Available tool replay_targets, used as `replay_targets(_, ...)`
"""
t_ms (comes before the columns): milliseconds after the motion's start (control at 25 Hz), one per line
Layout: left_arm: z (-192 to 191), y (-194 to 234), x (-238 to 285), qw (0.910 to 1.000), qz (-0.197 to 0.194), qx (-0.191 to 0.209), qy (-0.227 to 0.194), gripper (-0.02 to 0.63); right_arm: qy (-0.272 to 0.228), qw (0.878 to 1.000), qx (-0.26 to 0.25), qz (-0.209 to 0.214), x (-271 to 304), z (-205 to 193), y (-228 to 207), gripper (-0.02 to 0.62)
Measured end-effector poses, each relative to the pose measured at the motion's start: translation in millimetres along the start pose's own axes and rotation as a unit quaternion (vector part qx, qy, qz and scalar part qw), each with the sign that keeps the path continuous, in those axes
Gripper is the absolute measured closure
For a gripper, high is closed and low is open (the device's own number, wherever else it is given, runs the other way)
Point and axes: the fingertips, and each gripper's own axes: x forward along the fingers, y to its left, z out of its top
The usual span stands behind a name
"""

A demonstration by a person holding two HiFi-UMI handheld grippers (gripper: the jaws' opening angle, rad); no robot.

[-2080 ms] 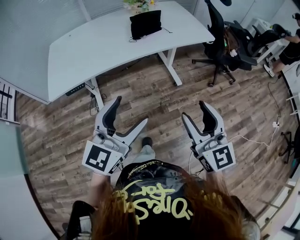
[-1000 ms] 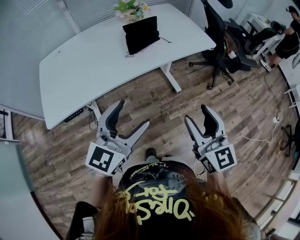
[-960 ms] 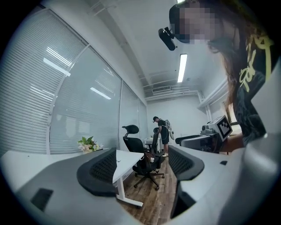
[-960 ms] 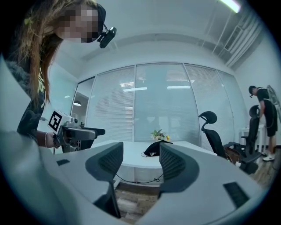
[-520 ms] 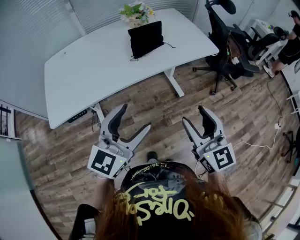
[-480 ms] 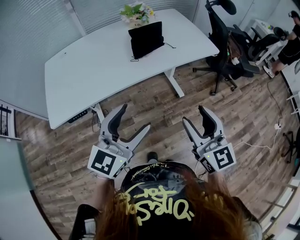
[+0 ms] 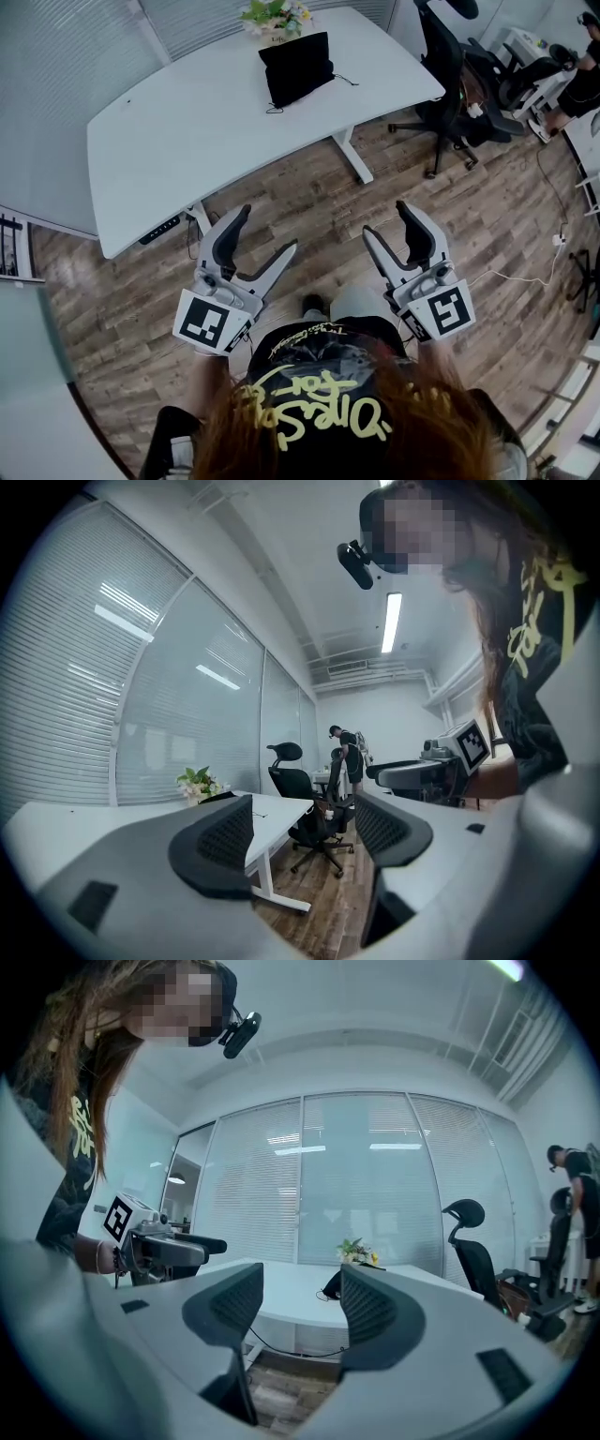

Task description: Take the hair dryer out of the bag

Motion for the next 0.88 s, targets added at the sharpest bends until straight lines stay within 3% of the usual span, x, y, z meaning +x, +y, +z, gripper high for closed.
replay_targets(360, -7.9, 7.4, 25.0, 0.9999, -0.014, -0.001, 0.005, 0.283, 0.016, 1.0, 0.015, -0.022, -1.2, -12.2, -21.8, 0.354)
replay_targets(560, -5.9, 18.1, 38.5, 0.9998, -0.005, 0.016, 0.005, 0.284, 0.023, 1.0, 0.008, -0.004, 20.5, -20.1, -35.8, 0.354)
replay_targets(760, -6.7, 49.8, 53.8, 0.9996, 0.023, 0.016, 0.01, 0.288, -0.012, 1.0, 0.005, 0.026, 63.3, -5.5, -46.6, 0.354)
replay_targets(880, -12.0, 68.6, 70.4, 0.9991, 0.035, 0.01, 0.019, 0.291, 0.008, 0.999, -0.001, 0.038, 86.1, -15.8, -58.1, 0.354)
